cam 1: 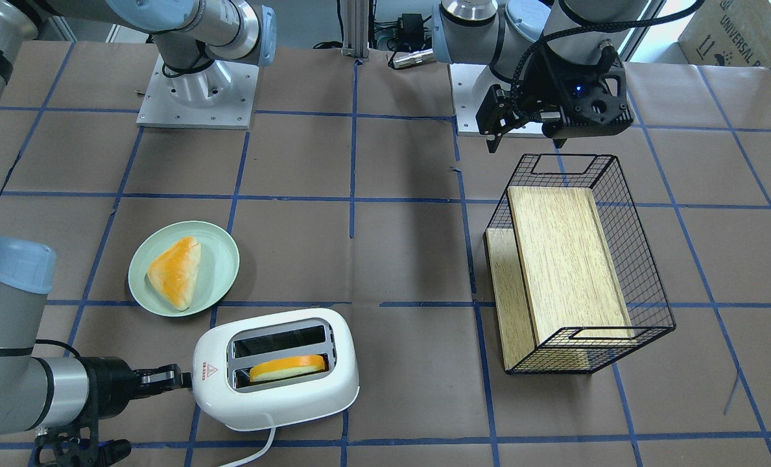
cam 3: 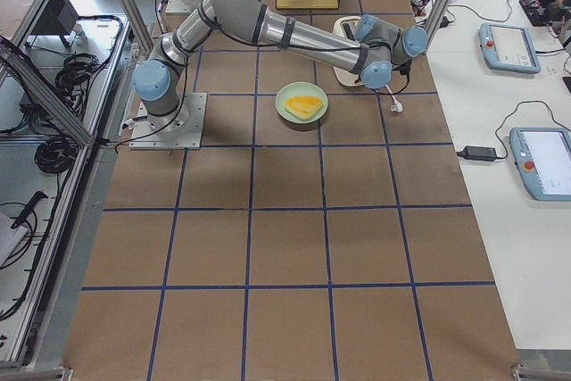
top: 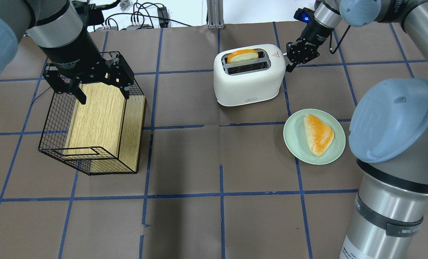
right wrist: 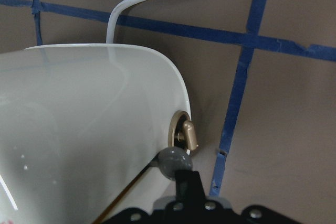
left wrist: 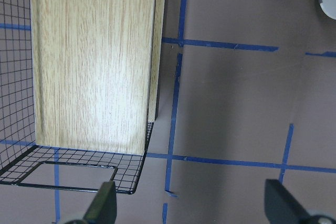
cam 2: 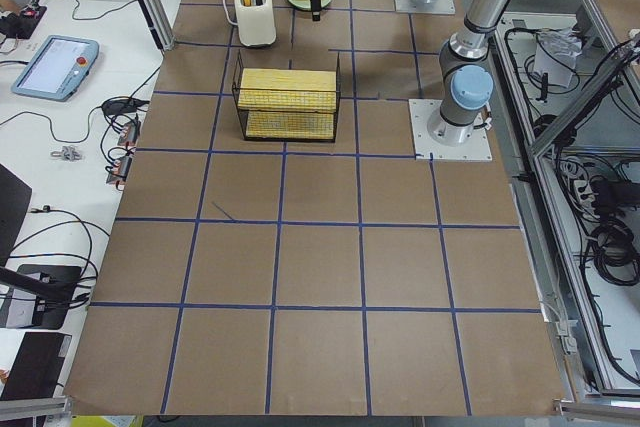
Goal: Press toaster with right arm
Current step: 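Lift the right gripper up and away from the toaster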
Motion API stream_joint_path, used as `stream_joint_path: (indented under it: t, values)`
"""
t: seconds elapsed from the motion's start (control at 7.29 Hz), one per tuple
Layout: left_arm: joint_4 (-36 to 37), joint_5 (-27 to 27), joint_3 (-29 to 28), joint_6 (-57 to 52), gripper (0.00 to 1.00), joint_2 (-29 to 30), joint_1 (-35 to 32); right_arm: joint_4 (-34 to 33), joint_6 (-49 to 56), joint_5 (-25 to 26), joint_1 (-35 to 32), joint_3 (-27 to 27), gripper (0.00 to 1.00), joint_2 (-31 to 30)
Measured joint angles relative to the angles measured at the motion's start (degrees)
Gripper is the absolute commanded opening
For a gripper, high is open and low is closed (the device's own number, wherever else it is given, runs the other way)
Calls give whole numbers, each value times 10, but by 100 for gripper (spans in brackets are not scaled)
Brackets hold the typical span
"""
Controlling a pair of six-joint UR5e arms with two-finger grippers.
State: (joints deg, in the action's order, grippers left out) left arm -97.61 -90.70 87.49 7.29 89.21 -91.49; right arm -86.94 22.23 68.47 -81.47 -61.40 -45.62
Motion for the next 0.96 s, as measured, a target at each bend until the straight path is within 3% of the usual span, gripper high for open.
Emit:
stream_joint_path:
  t: [0.14,0.27,0.41,0.69,0.96]
  values:
    - [0,0,0,0,100,0,0,0,-1,4,-1,1,64,-2]
    - [0,0,0,0,100,0,0,-2,-4,17,-2,9,89,-9]
    - [0,0,0,0,100,0,0,-2,-11,45,-4,34,100,-23]
    - [0,0,0,0,100,0,0,13,-17,143,-21,102,100,-47]
    - [0,0,0,0,100,0,0,21,-15,206,-41,149,100,-80]
